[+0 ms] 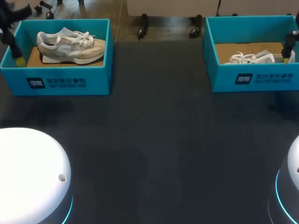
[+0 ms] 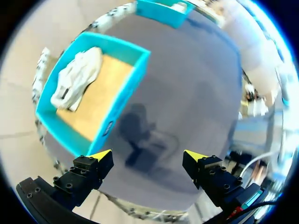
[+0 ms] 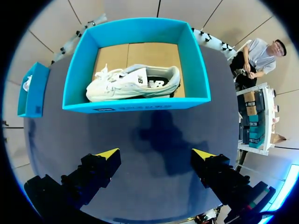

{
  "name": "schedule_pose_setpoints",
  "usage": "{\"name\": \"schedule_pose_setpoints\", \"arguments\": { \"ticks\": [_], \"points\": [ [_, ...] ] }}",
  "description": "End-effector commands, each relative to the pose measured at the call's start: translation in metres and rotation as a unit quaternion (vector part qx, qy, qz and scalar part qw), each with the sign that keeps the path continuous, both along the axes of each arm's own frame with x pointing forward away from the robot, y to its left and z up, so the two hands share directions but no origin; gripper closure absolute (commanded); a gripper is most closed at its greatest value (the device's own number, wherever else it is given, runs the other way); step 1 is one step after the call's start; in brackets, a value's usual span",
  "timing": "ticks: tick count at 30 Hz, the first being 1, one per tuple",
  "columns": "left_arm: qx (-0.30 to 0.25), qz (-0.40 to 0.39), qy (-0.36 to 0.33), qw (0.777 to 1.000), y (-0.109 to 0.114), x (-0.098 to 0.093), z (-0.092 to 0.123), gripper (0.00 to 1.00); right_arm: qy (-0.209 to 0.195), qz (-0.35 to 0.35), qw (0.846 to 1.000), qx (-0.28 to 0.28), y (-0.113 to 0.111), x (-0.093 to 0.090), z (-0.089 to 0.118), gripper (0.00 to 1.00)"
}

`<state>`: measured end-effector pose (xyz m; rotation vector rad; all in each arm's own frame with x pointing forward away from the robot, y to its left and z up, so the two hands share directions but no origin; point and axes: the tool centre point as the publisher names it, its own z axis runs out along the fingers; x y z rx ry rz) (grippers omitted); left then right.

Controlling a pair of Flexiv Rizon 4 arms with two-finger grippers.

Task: Take the shoe out of the shoebox, open the shoe tongue, remove and reinsert the insole, then place the shoe into the shoebox

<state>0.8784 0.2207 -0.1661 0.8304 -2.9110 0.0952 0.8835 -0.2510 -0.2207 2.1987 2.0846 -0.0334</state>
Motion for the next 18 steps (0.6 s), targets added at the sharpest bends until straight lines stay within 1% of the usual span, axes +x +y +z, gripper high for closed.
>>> {"name": "schedule_pose_setpoints", "arguments": {
  "ticks": [1,2,6,7,18],
  "points": [
    [-0.01,0.174,0.063,0.983,0.024,0.036,0.002,0.0,0.0,0.0,1.0,0.0,0.0,0.0,0.0,0.0],
    [-0.002,0.198,0.062,0.978,0.029,0.043,0.002,0.0,0.0,0.0,1.0,0.0,0.0,0.0,0.0,0.0],
    [0.002,0.242,0.088,0.966,0.044,0.064,0.0,0.0,0.0,0.0,1.0,0.0,0.0,0.0,0.0,0.0],
    [0.008,0.257,0.087,0.963,0.045,0.065,-0.003,0.0,0.0,0.0,1.0,0.0,0.0,0.0,0.0,0.0],
    [0.008,0.257,0.087,0.963,0.045,0.065,-0.003,0.0,0.0,0.0,1.0,0.0,0.0,0.0,0.0,0.0]
  ]
}}
